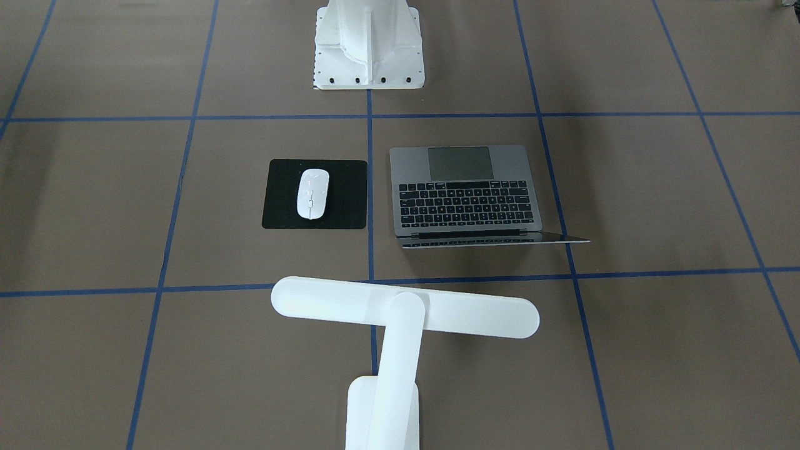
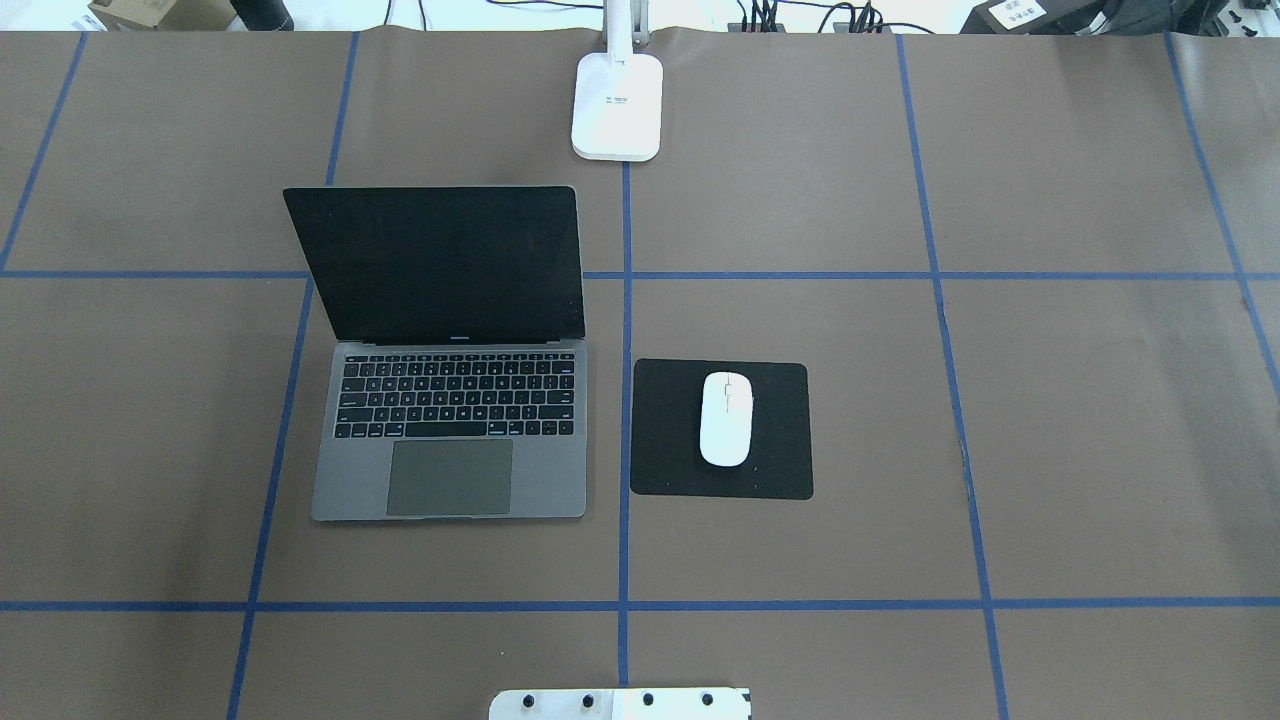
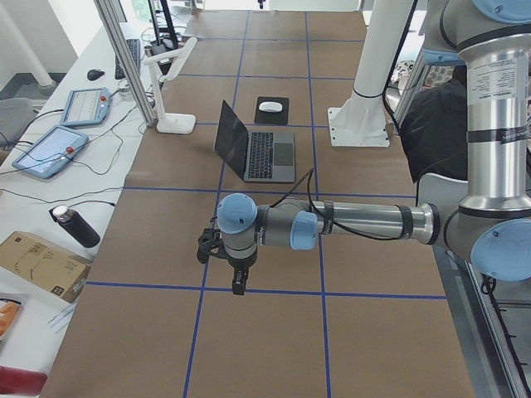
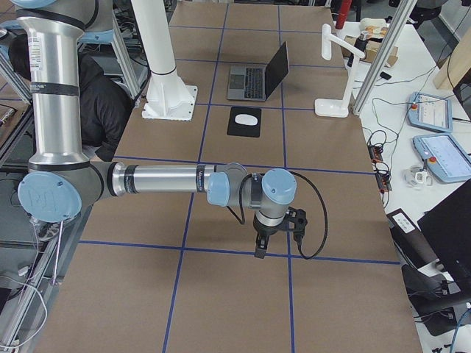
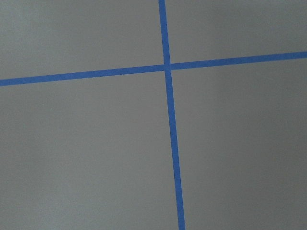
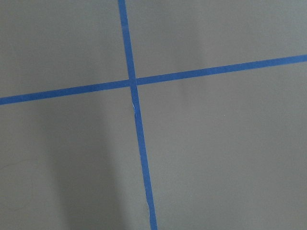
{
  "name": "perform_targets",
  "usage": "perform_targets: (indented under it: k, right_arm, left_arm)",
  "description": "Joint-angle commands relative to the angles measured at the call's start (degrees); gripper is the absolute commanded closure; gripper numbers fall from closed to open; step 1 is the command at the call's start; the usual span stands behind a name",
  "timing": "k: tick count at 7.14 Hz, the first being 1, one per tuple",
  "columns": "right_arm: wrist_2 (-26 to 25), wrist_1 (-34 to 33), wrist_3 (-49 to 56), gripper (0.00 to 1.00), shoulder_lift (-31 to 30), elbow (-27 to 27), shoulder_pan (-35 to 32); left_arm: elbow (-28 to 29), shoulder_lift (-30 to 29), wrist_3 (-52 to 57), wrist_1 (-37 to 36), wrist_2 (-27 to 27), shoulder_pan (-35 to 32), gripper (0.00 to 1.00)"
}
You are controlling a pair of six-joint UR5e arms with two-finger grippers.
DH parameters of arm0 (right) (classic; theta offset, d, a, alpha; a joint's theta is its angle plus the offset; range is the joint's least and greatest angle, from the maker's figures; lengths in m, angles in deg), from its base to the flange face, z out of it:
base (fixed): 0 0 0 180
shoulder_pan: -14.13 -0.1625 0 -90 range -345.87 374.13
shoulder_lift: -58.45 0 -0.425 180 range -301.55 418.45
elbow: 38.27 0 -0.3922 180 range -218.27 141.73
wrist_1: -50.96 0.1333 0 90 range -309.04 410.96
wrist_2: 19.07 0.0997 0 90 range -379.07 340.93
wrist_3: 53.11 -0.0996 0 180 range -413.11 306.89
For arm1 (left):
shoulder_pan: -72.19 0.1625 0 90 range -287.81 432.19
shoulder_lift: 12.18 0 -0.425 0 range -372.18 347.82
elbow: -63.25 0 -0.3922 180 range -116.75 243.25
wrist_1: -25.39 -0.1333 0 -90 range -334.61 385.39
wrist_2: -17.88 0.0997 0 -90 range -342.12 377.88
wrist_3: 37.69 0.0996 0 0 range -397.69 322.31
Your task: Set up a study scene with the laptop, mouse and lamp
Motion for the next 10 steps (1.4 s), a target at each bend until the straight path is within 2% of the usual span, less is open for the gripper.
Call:
perform_targets:
  k: [1, 10]
  right_arm:
    - [0.08, 0.03, 0.1, 0.0, -0.03, 0.08, 0.06]
    - [0.43, 0.29, 0.01, 0.0, 0.06, -0.53, 0.06]
  left_arm:
    - [0.0, -0.06, 0.0, 0.0, 0.0, 0.09, 0.01]
    - [0.62, -1.29, 0.0, -0.09, 0.09, 0.09, 0.01]
